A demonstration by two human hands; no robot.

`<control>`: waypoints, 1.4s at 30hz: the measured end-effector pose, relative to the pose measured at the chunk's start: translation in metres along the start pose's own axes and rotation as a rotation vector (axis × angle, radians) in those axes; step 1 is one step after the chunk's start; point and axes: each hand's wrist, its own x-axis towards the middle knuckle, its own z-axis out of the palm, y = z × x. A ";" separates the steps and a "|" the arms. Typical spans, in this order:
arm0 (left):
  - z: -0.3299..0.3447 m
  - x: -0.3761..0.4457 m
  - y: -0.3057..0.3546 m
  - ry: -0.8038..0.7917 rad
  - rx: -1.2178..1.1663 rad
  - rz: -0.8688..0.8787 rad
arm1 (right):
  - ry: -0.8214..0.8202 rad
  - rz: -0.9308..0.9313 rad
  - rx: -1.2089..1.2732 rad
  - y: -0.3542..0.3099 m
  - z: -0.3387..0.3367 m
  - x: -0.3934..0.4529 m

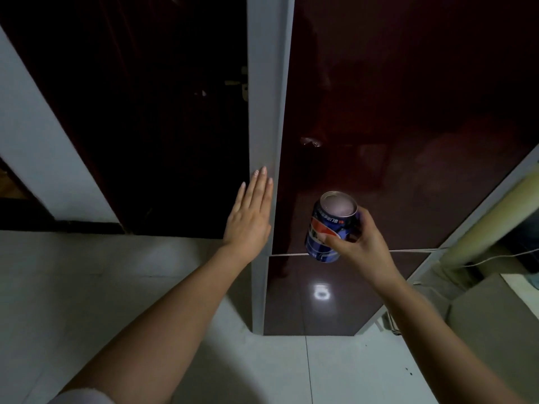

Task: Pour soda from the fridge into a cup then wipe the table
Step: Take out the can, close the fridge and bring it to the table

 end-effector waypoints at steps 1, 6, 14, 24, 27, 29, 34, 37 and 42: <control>0.002 0.003 -0.004 -0.006 0.006 0.018 | 0.022 0.003 0.001 -0.002 0.005 0.001; 0.016 0.014 -0.021 0.027 0.000 0.106 | 0.127 0.032 0.014 -0.009 0.027 0.003; 0.029 0.030 -0.040 0.013 -0.054 0.206 | 0.313 0.098 -0.030 -0.016 0.058 -0.008; 0.024 0.033 -0.044 -0.108 -0.215 0.276 | 0.418 0.154 -0.013 -0.020 0.078 -0.029; 0.017 0.023 -0.034 -0.164 -0.409 0.274 | 0.464 0.161 -0.010 -0.020 0.079 -0.042; 0.013 0.012 -0.023 -0.226 -0.532 0.267 | 0.491 0.159 -0.004 -0.021 0.078 -0.055; 0.008 -0.037 0.013 -0.419 -0.906 0.235 | 0.585 0.164 -0.012 -0.022 0.073 -0.104; -0.001 -0.073 0.037 -0.723 -1.289 0.006 | 0.657 0.182 -0.042 -0.024 0.071 -0.146; -0.040 -0.134 0.064 -1.305 -1.587 -0.247 | 0.789 0.244 -0.068 -0.032 0.075 -0.228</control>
